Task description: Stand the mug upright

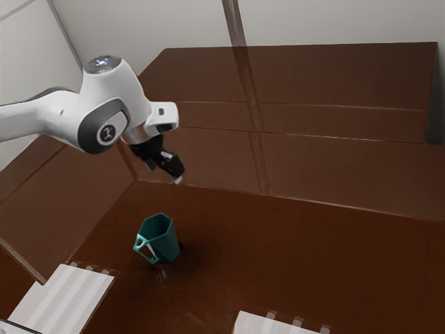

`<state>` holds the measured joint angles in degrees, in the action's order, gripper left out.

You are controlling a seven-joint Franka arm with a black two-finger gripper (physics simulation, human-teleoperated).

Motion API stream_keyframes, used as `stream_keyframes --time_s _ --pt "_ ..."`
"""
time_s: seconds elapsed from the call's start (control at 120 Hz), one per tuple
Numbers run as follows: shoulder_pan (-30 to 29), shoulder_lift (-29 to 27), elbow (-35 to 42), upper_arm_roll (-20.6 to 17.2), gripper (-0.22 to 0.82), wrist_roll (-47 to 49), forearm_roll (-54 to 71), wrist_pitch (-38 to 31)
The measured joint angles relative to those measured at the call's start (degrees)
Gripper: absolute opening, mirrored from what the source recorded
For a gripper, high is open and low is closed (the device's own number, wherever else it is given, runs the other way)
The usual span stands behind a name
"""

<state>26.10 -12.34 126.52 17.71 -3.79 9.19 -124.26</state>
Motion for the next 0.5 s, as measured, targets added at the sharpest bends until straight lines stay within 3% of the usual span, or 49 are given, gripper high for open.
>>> stream_keyframes --time_s 0.5 --pt "-6.1 6.1 -29.9 -1.4 0.60 -2.0 0.6 21.6"
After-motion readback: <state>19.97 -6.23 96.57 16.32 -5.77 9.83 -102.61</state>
